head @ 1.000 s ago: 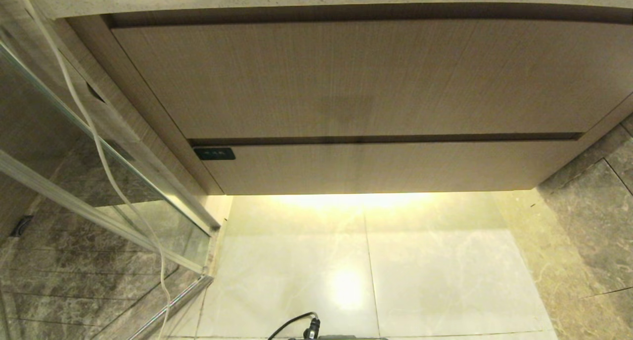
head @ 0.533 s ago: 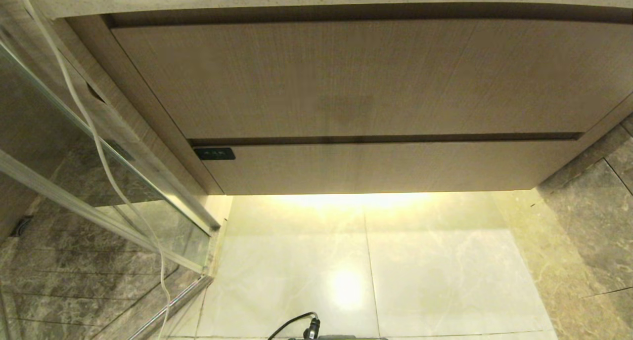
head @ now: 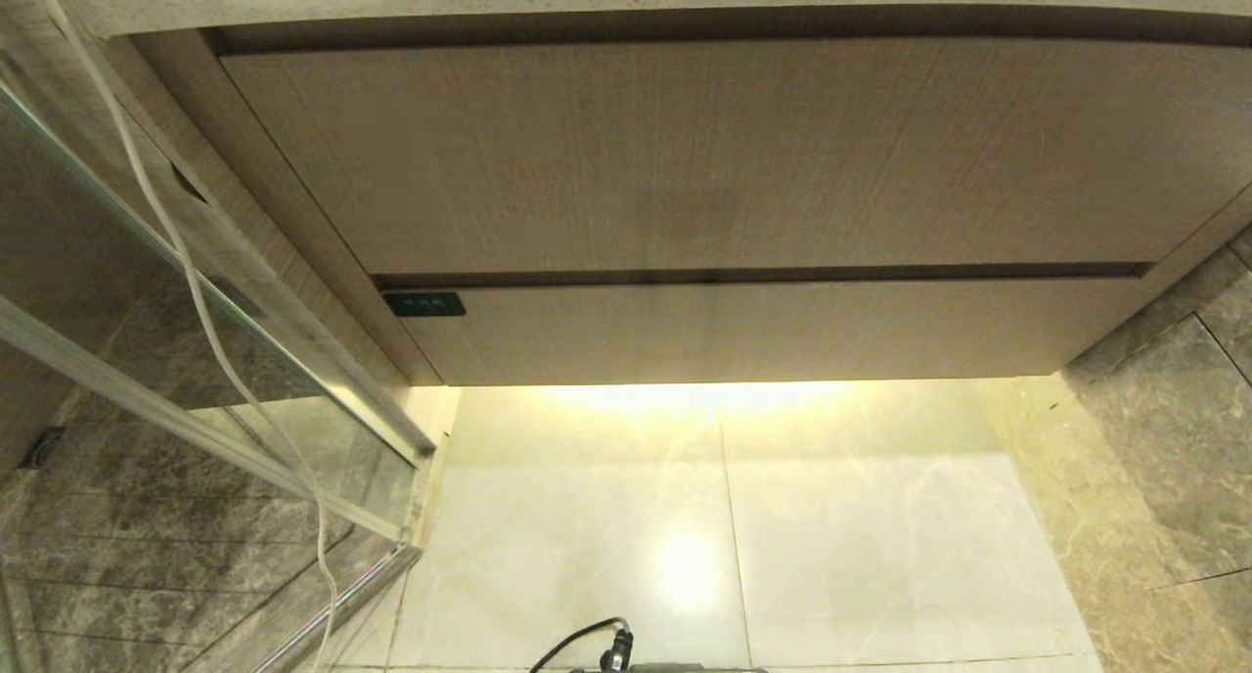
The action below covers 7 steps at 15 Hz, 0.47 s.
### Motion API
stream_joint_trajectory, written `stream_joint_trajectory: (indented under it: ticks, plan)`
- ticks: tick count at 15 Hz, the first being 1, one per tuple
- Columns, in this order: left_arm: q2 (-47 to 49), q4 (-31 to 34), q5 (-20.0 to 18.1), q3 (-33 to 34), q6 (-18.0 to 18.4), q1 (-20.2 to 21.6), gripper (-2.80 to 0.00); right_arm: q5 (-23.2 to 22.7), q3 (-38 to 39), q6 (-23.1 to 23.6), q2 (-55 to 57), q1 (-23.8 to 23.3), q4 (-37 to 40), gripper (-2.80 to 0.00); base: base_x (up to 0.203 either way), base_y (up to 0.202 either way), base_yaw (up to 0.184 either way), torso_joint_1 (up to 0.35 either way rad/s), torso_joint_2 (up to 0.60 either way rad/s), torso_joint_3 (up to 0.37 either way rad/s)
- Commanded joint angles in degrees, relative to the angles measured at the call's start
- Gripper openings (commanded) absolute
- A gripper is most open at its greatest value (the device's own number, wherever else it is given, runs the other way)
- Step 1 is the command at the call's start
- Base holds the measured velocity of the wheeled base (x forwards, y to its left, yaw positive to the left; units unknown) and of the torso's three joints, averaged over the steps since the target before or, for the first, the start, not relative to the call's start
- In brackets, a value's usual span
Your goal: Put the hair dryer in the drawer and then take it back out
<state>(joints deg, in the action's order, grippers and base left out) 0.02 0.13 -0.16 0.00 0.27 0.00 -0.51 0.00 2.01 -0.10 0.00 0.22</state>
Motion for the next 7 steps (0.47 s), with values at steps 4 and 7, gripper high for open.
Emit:
stream_joint_trajectory:
  ticks: [4, 7]
  plan:
    - [0.1, 0.0, 0.0, 0.1, 0.0, 0.0, -2.80, 0.0, 0.1, -0.1, 0.0, 0.0, 0.0, -2.80, 0.000, 0.000, 0.000, 0.000, 0.00, 0.000]
    - [0.1, 0.0, 0.0, 0.1, 0.0, 0.0, -2.80, 0.1, 0.1, -0.2, 0.0, 0.0, 0.0, -2.80, 0.000, 0.000, 0.000, 0.000, 0.00, 0.000]
